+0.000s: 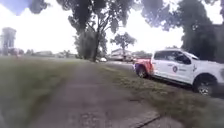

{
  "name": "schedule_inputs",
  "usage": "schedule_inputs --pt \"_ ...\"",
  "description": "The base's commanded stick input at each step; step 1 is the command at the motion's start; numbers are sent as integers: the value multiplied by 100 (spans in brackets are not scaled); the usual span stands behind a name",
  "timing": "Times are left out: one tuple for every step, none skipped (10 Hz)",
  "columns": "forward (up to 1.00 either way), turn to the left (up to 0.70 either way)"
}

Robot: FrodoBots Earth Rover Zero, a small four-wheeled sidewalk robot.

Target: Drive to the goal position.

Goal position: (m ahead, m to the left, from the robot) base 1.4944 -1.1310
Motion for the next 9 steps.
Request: schedule_inputs --pt "70 0" --pt "70 0" --pt "70 0" --pt "70 0" --pt "70 0" --pt "70 0" --pt "70 0" --pt "70 0" --pt "70 0"
